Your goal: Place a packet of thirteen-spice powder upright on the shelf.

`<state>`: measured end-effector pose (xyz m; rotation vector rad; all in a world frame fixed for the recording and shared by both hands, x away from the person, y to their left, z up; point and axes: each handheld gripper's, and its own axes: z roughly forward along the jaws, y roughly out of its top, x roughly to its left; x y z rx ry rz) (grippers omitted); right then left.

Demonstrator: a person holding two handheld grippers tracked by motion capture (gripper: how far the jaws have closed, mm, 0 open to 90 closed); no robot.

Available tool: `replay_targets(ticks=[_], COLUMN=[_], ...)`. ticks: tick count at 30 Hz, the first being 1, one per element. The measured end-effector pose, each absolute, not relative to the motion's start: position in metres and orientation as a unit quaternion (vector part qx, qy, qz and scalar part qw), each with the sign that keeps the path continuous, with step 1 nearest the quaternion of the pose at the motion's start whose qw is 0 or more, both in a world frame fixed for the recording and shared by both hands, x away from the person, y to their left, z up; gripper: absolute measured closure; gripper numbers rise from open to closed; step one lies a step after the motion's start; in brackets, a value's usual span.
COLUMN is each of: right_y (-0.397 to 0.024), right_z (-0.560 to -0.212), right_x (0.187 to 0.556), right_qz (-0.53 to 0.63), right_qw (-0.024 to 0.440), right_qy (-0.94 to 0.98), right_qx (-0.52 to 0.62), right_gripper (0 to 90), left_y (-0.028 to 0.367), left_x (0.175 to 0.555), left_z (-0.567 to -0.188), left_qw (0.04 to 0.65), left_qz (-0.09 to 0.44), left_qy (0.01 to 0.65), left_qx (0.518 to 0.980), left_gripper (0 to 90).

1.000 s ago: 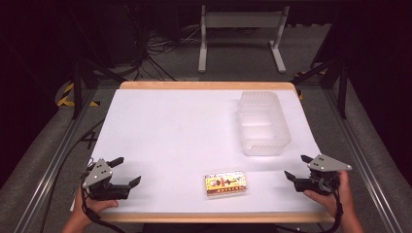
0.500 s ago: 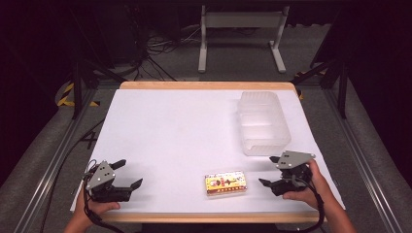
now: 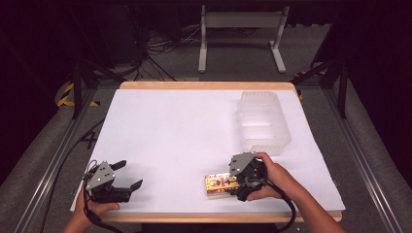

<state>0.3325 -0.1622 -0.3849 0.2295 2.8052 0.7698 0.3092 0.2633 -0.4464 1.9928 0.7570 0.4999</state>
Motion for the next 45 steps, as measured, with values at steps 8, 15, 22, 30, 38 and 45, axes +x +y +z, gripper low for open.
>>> replay_targets(ticks=[8, 15, 22, 30, 38, 45], right_y=[-0.130, -0.111, -0.095, -0.088, -0.088, -0.105], right_z=[-0.393, -0.401, -0.409, -0.414, -0.415, -0.397], right_x=[0.338, 0.342, 0.344, 0.350, 0.352, 0.354], right_qz=[0.233, 0.222, 0.194, 0.189, 0.189, 0.252], right_qw=[0.092, 0.072, 0.060, 0.054, 0.052, 0.076], right_qy=[0.967, 0.972, 0.979, 0.980, 0.981, 0.964], right_qx=[0.043, 0.028, 0.010, 0.008, 0.003, 0.035], right_gripper=[19.6, 20.5, 20.6, 26.5, 31.1, 31.7], left_y=[0.263, 0.262, 0.262, 0.262, 0.262, 0.263], left_x=[0.310, 0.310, 0.309, 0.310, 0.310, 0.310], left_z=[-0.447, -0.447, -0.447, -0.448, -0.448, -0.447], left_qw=[0.456, 0.455, 0.453, 0.452, 0.452, 0.453], left_qz=[0.203, 0.200, 0.198, 0.194, 0.192, 0.193], left_qy=[0.304, 0.301, 0.299, 0.298, 0.297, 0.296], left_qx=[0.811, 0.814, 0.816, 0.818, 0.819, 0.818], left_gripper=[12.1, 12.1, 12.1, 11.8, 11.8, 11.9])
